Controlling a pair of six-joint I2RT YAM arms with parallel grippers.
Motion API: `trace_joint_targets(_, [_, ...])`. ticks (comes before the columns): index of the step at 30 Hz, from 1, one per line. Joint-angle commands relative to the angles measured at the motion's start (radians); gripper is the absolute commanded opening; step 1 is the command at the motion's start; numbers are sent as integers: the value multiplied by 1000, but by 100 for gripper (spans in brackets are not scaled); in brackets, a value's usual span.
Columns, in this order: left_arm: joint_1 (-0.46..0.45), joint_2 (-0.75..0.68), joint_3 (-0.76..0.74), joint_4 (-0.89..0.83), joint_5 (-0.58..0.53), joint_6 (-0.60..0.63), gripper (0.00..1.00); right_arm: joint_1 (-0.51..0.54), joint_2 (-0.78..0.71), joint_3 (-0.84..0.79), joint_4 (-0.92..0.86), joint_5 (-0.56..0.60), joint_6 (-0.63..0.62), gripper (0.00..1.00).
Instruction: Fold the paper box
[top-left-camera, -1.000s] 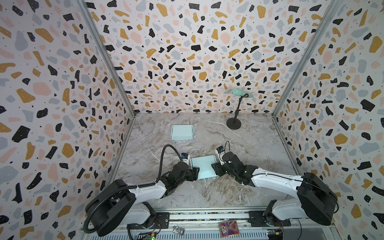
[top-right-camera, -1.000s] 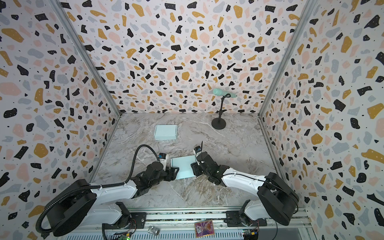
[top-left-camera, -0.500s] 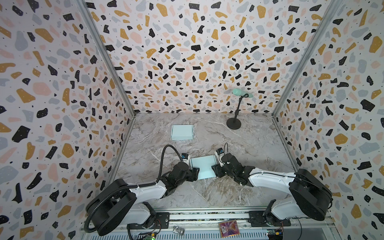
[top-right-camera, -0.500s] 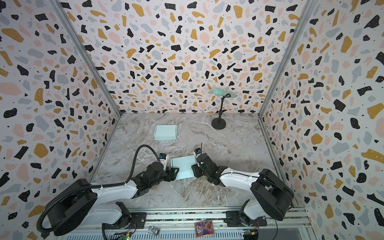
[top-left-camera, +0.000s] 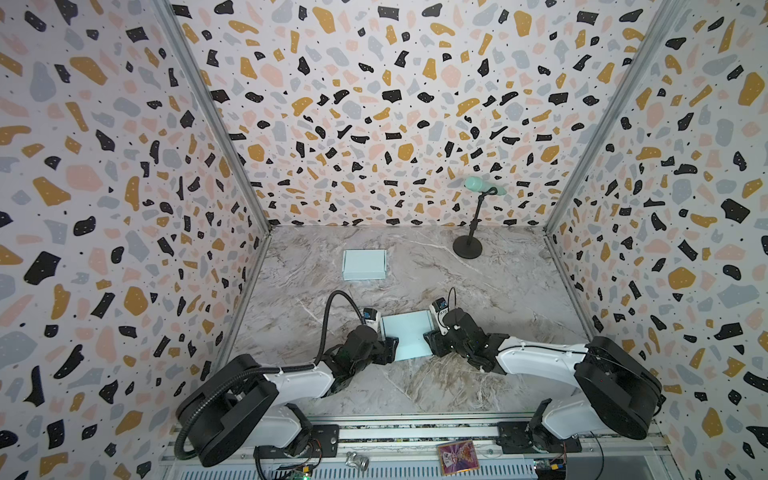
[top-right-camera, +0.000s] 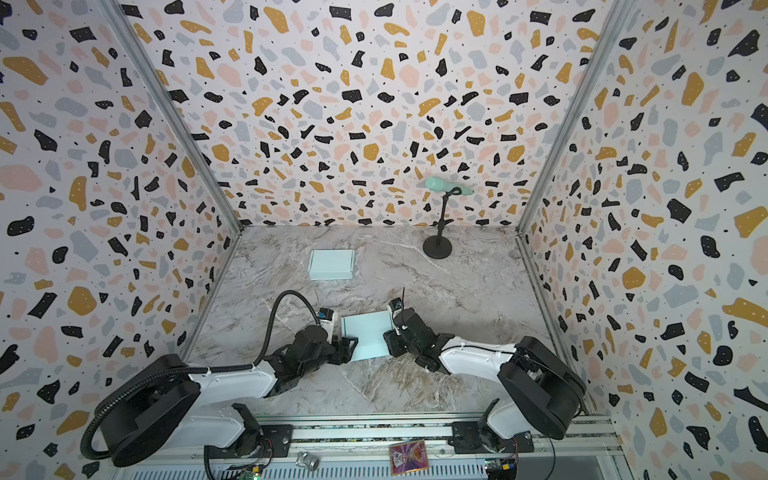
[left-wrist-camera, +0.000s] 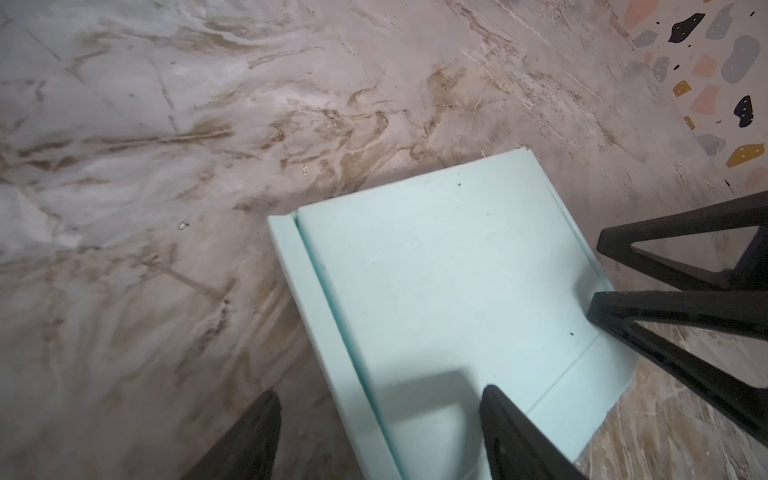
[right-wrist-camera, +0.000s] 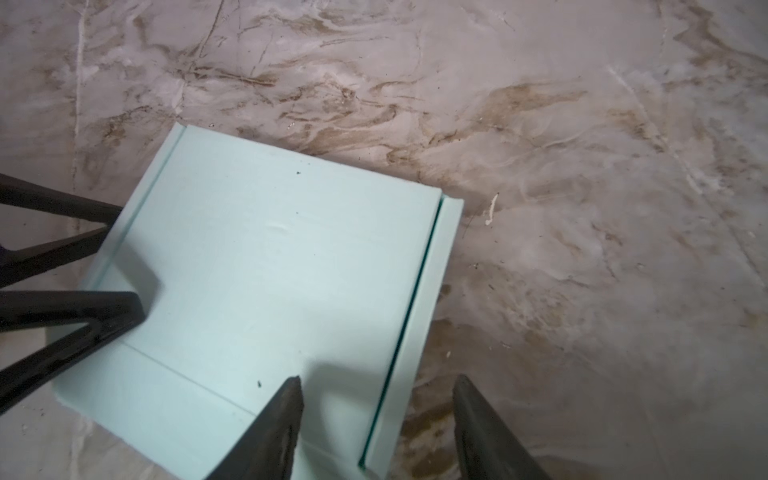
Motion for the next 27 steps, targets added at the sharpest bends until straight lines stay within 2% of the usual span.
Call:
trace_joint_targets(1, [5, 18, -18, 12, 3, 17, 76, -4, 15, -12, 0, 1, 4, 59])
trace_joint_targets(17, [6, 8, 1, -16, 6, 17, 76, -3, -14, 8, -21, -6, 6, 58])
trace_joint_targets(23, [11, -57, 57, -103, 7, 27, 77, -3, -65, 46, -53, -15, 10, 59])
trace_joint_targets(27, [45, -88, 97, -148, 28, 37, 78, -13, -77, 99, -89, -30, 5, 59])
